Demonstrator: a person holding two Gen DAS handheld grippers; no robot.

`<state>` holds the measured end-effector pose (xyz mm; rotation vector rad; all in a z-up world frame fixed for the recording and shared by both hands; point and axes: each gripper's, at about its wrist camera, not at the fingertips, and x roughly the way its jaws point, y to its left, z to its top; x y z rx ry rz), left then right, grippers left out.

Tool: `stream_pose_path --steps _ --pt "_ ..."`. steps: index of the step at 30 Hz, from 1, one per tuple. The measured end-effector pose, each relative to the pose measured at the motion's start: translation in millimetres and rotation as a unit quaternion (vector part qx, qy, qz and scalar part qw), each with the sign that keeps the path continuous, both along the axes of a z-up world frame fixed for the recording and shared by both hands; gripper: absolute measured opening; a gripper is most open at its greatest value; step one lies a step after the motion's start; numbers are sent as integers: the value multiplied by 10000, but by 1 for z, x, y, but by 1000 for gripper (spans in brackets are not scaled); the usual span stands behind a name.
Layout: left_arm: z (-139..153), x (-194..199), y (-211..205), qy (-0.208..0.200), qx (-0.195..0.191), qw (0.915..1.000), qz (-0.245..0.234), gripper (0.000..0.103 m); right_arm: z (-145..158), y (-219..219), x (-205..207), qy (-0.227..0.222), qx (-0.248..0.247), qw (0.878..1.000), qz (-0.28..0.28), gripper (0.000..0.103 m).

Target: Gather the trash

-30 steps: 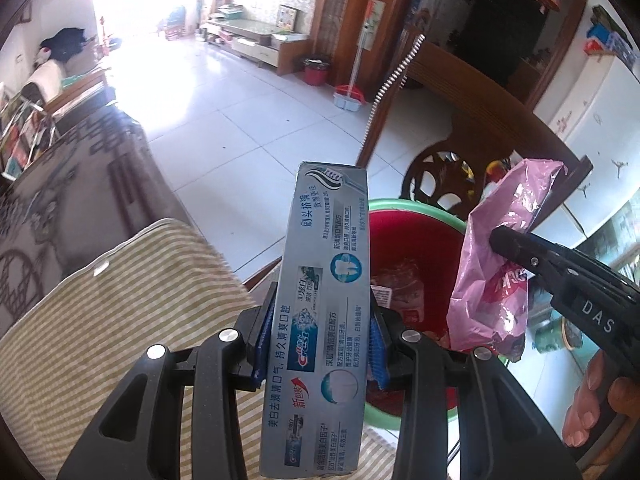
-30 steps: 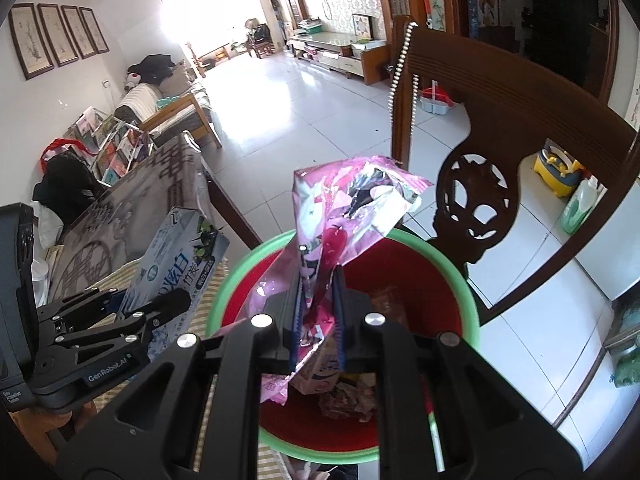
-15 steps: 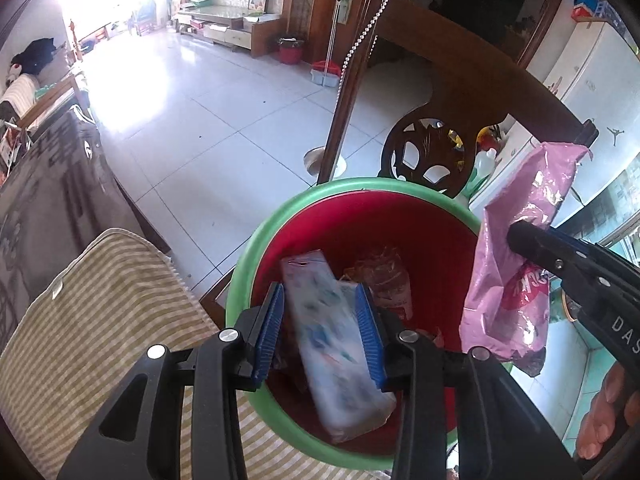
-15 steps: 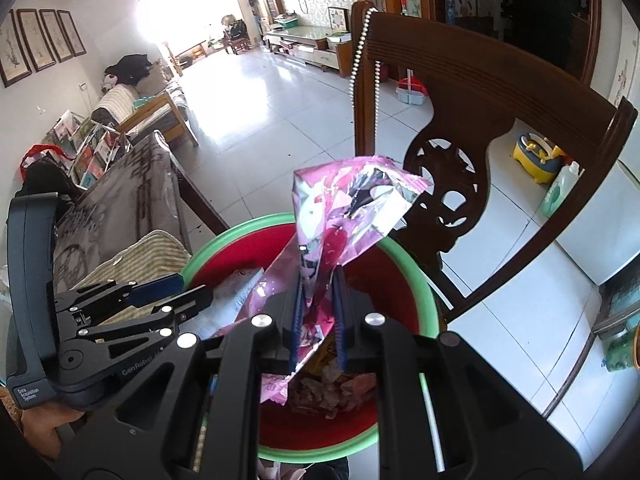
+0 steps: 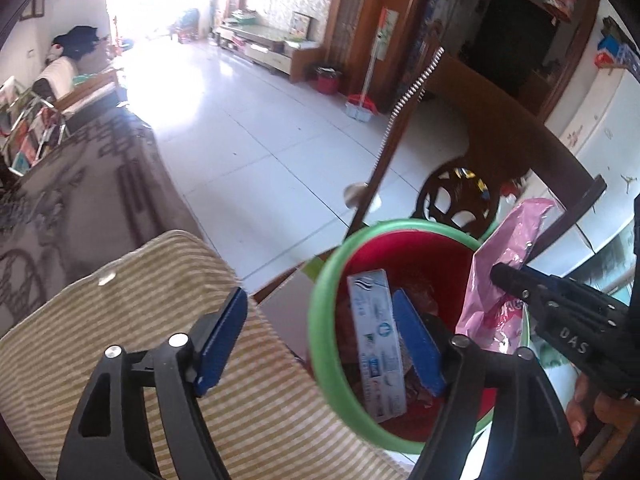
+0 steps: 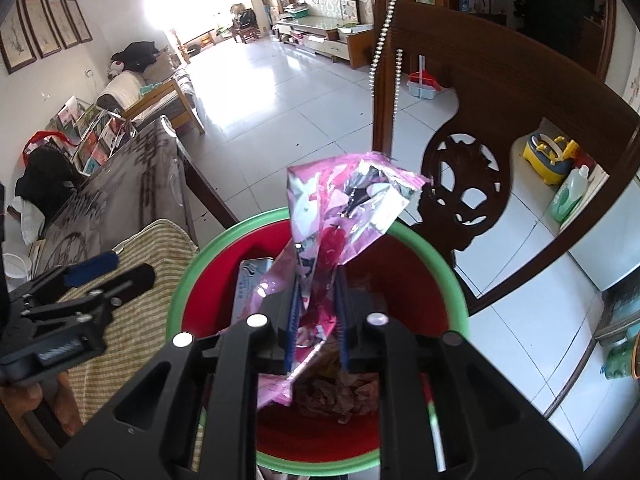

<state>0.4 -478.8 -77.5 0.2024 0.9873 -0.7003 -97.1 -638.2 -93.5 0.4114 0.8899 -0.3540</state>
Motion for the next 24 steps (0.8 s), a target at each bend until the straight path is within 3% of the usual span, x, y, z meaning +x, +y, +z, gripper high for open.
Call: stream_pose_path --steps 4,8,12,19,22,24 --pt "5 1 16 -74 8 9999 142 74 -3 10 10 41 12 9999 105 27" --pt "10 -1 38 -167 -14 9996 225 77 -5 21 16 99 -73 9999 62 49" --pt "15 -2 62 -303 -89 9992 256 81 0 33 16 60 -88 9999 -67 60" --pt "27 -3 108 -398 -504 9977 229 87 31 83 6 -236 -383 9988 -202 95" --pt "35 -10 129 -547 -740 9956 191 95 45 106 0 -419 -534 9975 -205 98" --pt "43 -14 145 -702 -893 9932 249 95 56 124 -5 -584 -708 9955 -227 98"
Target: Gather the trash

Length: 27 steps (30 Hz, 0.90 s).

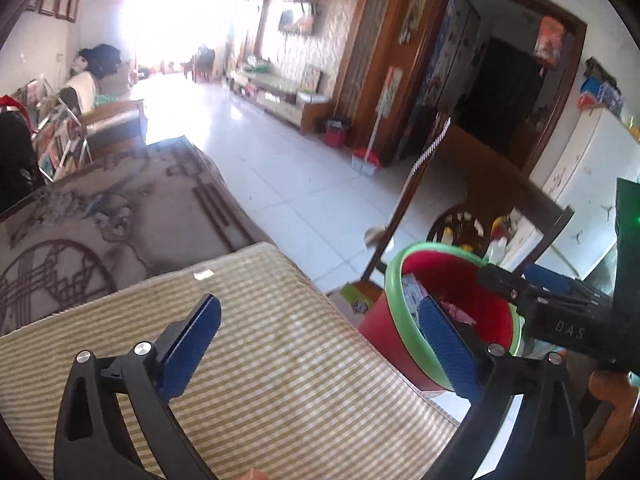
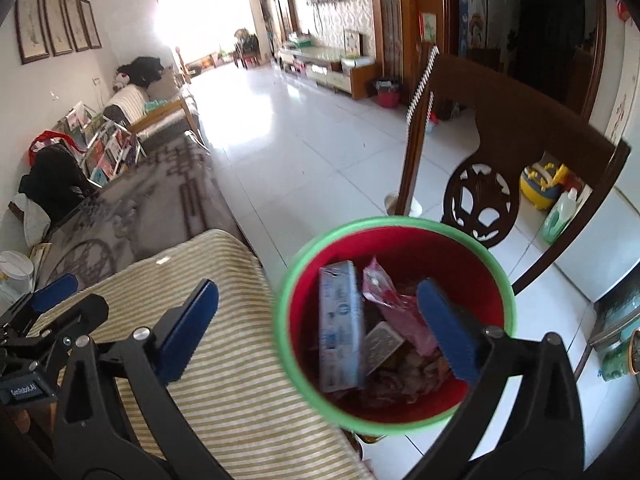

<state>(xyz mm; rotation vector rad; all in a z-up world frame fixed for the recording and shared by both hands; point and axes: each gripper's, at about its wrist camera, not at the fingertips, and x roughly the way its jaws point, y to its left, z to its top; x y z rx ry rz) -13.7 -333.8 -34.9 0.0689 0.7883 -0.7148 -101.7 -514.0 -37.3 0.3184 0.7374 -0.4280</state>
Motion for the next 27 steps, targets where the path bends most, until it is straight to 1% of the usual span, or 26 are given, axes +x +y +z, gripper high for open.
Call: stream_pose_path --steps 3,5,6,7,8,9,10,11,12,13,14,15,16,17,19,23,27 --pt "15 -6 27 -245 -205 9993 170 95 22 32 -13 -473 -331 9983 7 98" --pt "25 -11 44 -403 -374 9982 244 95 42 57 -28 -1078 -696 9917 -104 98" --pt "31 -14 55 -534 -535 9968 278 95 49 66 -34 -1342 -845 9872 -189 98" --pt "36 -17 64 -647 -649 9953 314 95 58 80 -45 -1812 -1077 9770 -333 98" --pt "42 -22 75 -861 -777 9924 403 95 64 93 -55 -2276 -1309 9634 -536 98" --pt "46 -26 81 -1040 -829 9899 491 95 67 100 -59 -2461 -1456 9553 -750 98" --pt "51 -33 90 -1362 -854 9849 649 95 69 108 -62 -2535 -1546 9495 -1017 98" --pt "55 -39 97 -1650 -845 9796 773 95 70 114 -59 -2346 -1488 9531 -1205 98" --pt "59 -46 105 -1921 -821 9742 860 95 71 117 -55 -2194 -1380 9585 -1190 98" --pt "62 -50 109 -2009 -820 9725 845 95 70 120 -47 -1941 -1161 9693 -967 98" --pt "63 -53 115 -2062 -845 9715 814 95 68 123 -38 -1562 -1030 9795 -743 98" --pt "65 -56 120 -2108 -893 9702 790 95 66 128 -28 -1225 -978 9860 -562 98" --pt "66 -58 127 -2146 -947 9690 779 95 64 131 -25 -1126 -983 9876 -488 98" --pt "67 -58 131 -2145 -947 9688 806 95 63 136 -23 -1122 -1028 9872 -477 98" --pt "67 -56 138 -2059 -854 9703 942 95 65 147 -23 -1200 -1097 9853 -514 98" --pt "65 -53 150 -1830 -723 9739 1130 95 70 161 -19 -1167 -1105 9862 -392 98" --pt "63 -51 159 -1917 -594 9715 1259 95 71 174 -18 -1163 -1160 9859 -326 98"
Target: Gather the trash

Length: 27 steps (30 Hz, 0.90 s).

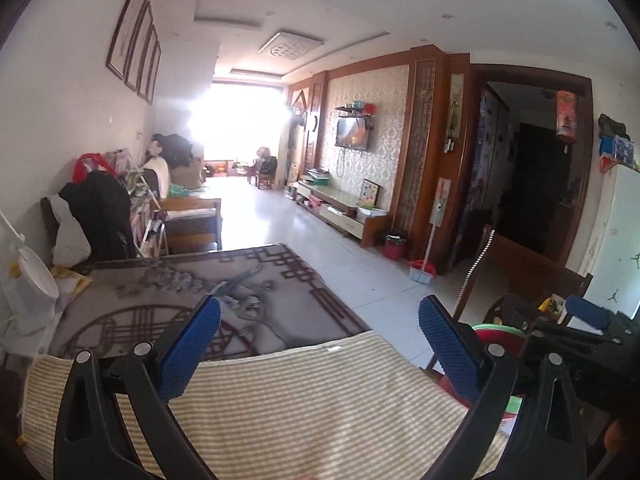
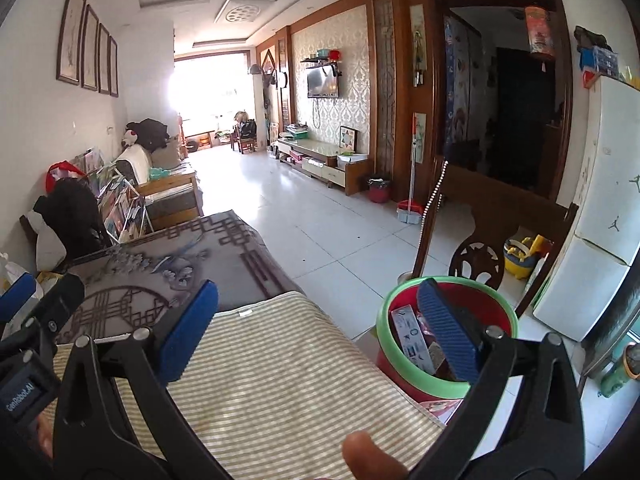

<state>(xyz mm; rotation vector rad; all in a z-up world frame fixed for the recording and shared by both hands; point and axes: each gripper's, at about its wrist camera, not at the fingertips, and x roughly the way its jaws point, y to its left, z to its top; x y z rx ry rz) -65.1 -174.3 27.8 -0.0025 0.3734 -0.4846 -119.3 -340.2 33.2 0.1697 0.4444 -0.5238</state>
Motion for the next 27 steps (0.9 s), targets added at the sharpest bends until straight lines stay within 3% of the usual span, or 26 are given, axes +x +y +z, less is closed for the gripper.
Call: stream_pose_path --steps 27 --pt "-3 -3 5 255 240 9994 -40 95 -5 16 1 127 -103 9998 117 98"
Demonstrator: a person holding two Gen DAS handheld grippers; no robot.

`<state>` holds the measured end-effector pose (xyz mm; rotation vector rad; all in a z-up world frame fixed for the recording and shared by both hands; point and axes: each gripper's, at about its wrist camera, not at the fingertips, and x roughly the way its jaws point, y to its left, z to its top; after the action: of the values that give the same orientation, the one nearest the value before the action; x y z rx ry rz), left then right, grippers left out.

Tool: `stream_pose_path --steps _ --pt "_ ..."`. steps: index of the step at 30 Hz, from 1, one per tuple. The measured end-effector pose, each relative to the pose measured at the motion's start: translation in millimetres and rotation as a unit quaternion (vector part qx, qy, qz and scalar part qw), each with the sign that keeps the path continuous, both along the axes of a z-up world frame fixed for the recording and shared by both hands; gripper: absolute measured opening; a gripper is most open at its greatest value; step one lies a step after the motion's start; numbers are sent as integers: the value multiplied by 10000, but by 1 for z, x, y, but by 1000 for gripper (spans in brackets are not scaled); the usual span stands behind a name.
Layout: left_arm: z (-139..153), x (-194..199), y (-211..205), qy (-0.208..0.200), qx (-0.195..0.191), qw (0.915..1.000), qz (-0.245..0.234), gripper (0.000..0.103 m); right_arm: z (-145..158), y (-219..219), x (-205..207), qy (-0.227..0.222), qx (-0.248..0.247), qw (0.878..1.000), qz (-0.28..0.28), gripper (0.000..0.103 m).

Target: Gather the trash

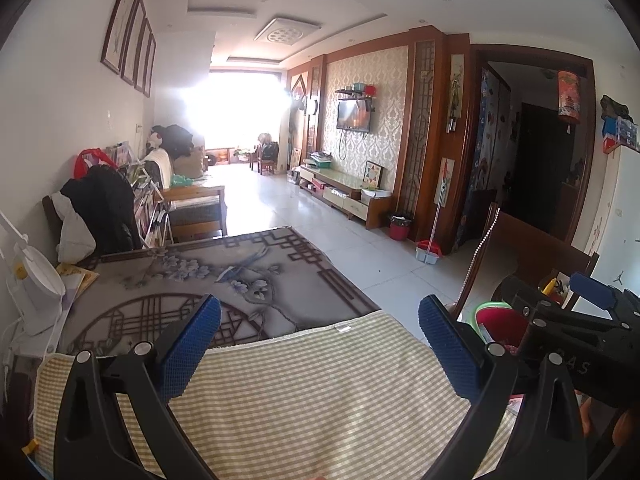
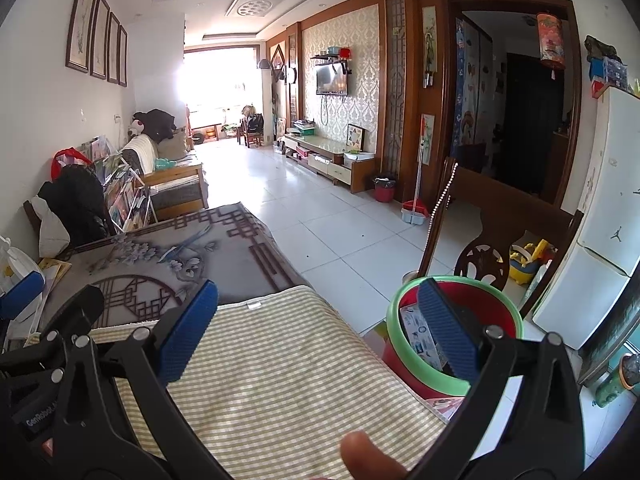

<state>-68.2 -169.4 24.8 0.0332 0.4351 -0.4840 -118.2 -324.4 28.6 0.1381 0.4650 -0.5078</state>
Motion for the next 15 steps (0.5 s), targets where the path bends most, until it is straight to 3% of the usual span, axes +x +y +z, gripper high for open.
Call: stream_pose_path --steps 15 --pt "-7 9 4 263 12 9996 128 95 -4 -2 -1 100 38 9999 -30 98"
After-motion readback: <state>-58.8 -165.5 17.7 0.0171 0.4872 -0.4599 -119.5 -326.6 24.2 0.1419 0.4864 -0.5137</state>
